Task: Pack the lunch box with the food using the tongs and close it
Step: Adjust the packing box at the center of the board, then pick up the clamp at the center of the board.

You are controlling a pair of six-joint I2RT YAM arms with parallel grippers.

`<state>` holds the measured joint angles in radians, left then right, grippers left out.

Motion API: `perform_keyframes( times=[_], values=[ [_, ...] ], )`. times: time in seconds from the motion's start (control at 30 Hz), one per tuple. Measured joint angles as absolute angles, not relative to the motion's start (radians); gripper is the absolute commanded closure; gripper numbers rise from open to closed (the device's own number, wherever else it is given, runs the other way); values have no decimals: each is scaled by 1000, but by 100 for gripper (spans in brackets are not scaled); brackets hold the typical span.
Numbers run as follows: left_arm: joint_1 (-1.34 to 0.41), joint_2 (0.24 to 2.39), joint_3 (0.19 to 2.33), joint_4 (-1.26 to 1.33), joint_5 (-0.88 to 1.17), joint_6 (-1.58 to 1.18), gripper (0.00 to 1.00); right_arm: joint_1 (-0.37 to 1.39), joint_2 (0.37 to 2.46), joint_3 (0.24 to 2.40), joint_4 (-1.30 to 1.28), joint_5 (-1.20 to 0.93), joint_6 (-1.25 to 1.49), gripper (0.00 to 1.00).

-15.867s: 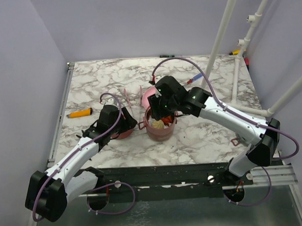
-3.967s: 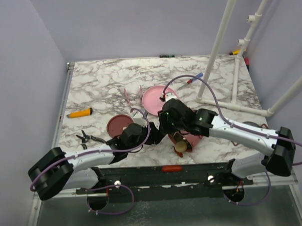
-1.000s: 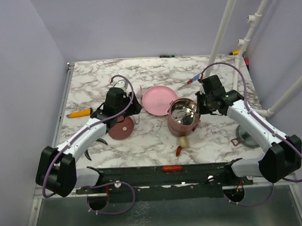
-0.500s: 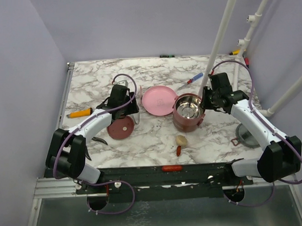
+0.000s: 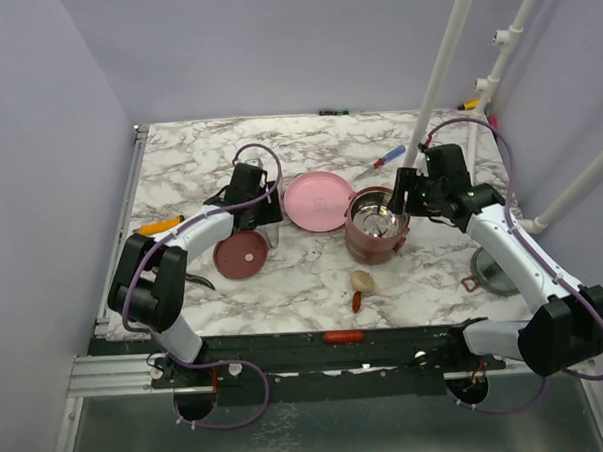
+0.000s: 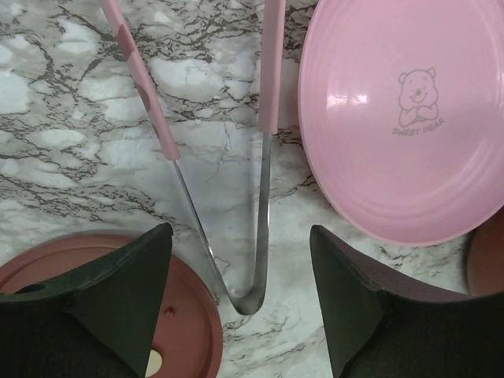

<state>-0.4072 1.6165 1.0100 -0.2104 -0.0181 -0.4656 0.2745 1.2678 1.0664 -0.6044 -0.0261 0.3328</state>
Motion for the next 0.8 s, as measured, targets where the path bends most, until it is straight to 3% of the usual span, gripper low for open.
perform_keyframes(
  times=[0.23,0.8],
  values=[
    [-434,1702,1048,-234,-47,-457,27,274,1202,1066,-598,-54,332,24],
    [-487,1866,1199,-369,-244,-379,27,274,1137,1041,-570,-76,332,24]
  ],
)
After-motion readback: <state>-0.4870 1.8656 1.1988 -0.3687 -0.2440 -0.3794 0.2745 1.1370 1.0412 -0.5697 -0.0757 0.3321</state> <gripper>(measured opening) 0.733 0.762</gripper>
